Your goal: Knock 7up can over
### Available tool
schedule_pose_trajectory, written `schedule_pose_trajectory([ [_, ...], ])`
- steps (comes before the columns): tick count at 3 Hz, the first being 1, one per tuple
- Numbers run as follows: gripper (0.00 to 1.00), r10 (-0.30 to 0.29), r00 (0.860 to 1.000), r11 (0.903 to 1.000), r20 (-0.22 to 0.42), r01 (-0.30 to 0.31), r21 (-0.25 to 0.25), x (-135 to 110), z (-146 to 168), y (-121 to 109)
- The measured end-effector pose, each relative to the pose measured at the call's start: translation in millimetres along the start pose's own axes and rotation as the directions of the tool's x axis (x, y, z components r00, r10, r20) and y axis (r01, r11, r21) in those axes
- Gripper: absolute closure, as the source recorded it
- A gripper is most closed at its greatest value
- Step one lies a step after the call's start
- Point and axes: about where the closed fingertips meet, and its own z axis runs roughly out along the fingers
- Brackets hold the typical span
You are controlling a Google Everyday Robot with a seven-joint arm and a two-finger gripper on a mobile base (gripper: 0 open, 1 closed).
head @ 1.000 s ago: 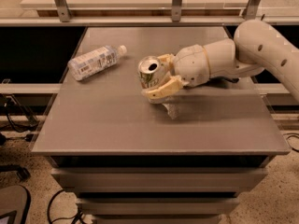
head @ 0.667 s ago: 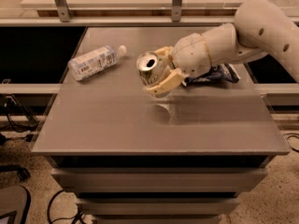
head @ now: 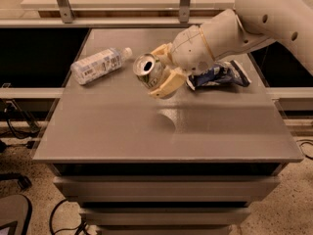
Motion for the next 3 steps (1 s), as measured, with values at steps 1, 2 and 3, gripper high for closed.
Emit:
schedule_pose_trajectory([
  [1,1.00,0.008,0.996,0.9998,-0.085,-0.009,-0.016,-6,6,0],
  [2,1.00,0.015,0.972,0.9976,-0.233,-0.030,-0.063,-17,17,1],
  [3,1.00,0.020,0.937,0.9923,-0.350,-0.062,-0.107,-21,28,4],
])
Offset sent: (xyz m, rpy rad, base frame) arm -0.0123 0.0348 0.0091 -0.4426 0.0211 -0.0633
